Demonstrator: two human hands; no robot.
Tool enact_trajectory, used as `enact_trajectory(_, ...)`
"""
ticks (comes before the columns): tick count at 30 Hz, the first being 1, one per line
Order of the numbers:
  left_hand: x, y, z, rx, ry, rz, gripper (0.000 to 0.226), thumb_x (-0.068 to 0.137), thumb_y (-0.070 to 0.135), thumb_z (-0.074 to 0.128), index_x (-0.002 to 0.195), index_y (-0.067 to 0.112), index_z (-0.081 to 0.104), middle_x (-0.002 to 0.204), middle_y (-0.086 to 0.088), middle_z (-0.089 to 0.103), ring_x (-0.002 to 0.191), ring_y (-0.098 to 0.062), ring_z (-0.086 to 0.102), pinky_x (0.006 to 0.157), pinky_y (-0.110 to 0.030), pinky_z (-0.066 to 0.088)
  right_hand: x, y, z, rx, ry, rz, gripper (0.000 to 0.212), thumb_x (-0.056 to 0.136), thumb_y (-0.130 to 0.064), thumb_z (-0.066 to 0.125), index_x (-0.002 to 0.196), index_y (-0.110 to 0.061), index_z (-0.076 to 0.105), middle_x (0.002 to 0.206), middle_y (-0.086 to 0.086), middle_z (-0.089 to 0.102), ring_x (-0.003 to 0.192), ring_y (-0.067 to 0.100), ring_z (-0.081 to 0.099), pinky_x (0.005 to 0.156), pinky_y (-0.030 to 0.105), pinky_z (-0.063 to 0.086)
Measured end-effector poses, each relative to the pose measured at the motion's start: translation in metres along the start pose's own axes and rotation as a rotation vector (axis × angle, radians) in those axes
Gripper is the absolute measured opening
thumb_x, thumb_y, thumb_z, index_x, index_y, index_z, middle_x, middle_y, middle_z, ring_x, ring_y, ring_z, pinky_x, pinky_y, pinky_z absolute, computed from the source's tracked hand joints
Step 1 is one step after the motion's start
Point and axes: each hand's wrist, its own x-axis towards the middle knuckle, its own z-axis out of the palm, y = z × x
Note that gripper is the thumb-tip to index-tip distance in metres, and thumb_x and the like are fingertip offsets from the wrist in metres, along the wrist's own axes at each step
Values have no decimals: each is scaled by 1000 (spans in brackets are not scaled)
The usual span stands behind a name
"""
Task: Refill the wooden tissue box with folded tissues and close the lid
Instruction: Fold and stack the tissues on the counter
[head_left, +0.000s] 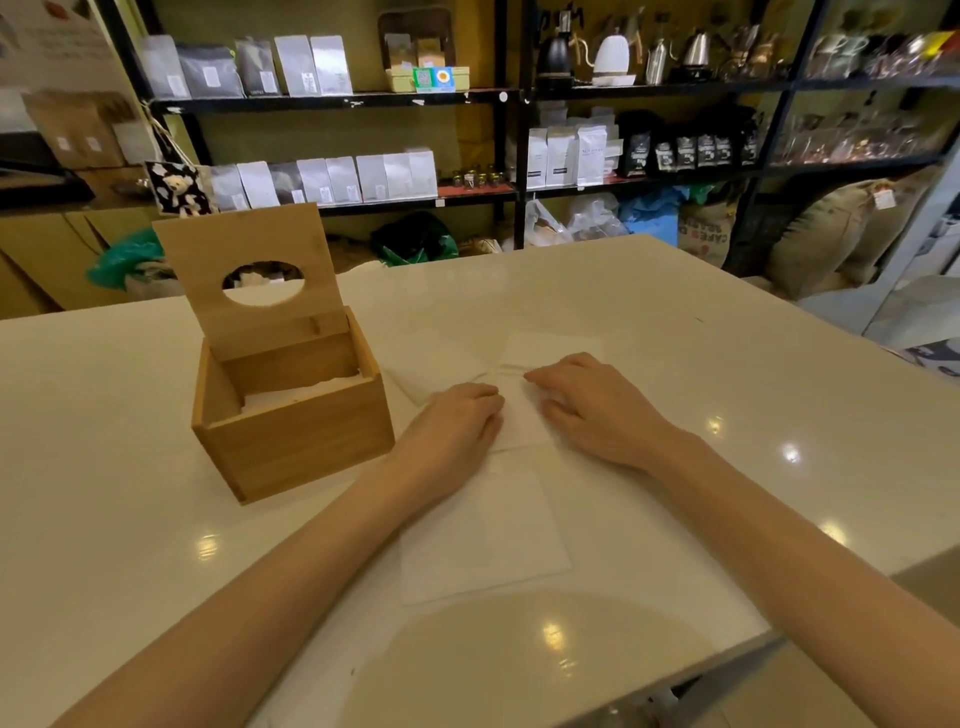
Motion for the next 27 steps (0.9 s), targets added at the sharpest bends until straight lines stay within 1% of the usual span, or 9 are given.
enact_trajectory(2,1,-2,4,-7,17,5,34,95,19,39,119,4,58,129,-11,57,121,-25,49,101,-29,34,-1,2,3,-17,-1,7,35,92,-18,43,125,-11,53,126,4,60,123,26,43,96,38,39)
enact_trajectory(8,2,-7,7,-39,36,-7,38,93,27,45,127,12,52,139,-4,49,128,-17,41,105,-24,28,-1,1,9,16,35,60,37,91,-20,47,128,-14,50,121,6,56,117,25,41,97,36,36)
enact_trajectory(11,1,-10,7,-52,12,-20,42,92,32,45,131,17,45,144,-3,41,133,-16,34,107,-24,25,-3,0,9,71,35,149,29,90,-19,45,116,-15,58,109,6,57,107,24,45,90,37,38)
enact_trajectory(14,0,-10,5,-136,11,-56,47,90,33,49,134,21,37,139,-1,45,128,-16,39,104,-26,30,-7,0,8,150,97,154,19,87,-14,48,99,-11,62,93,4,57,94,25,51,81,35,40)
enact_trajectory(17,-2,-3,0,-179,110,-54,51,87,25,55,134,21,36,131,-3,50,119,-16,46,97,-26,36,-11,-3,2,363,151,180,13,87,-12,49,91,-11,61,89,6,63,81,21,55,72,30,41)
enact_trajectory(20,-5,6,-17,-306,248,-77,38,89,19,54,126,19,48,118,-3,56,107,-16,52,92,-23,41,-15,-9,-11,553,264,181,12,85,-10,54,82,-20,60,81,-1,64,67,2,52,63,15,40)
enact_trajectory(21,-6,9,-26,-328,270,-77,32,89,18,54,121,19,53,112,-2,58,101,-15,53,89,-23,44,-17,-12,-17,618,301,180,13,84,-8,56,82,-20,60,80,-4,63,67,1,53,63,13,41)
enact_trajectory(24,-10,17,-58,-347,277,-48,23,88,20,56,109,15,63,101,2,63,89,-10,56,77,-17,46,-25,-25,-36,900,355,187,23,79,-2,65,97,-15,60,88,5,63,74,17,61,66,25,49)
enact_trajectory(27,-23,22,-86,-469,238,-137,17,87,21,57,102,20,64,90,12,60,84,-3,57,67,-14,48,-35,-39,-50,1069,270,195,46,74,0,71,112,-20,55,88,1,64,68,13,66,57,21,52)
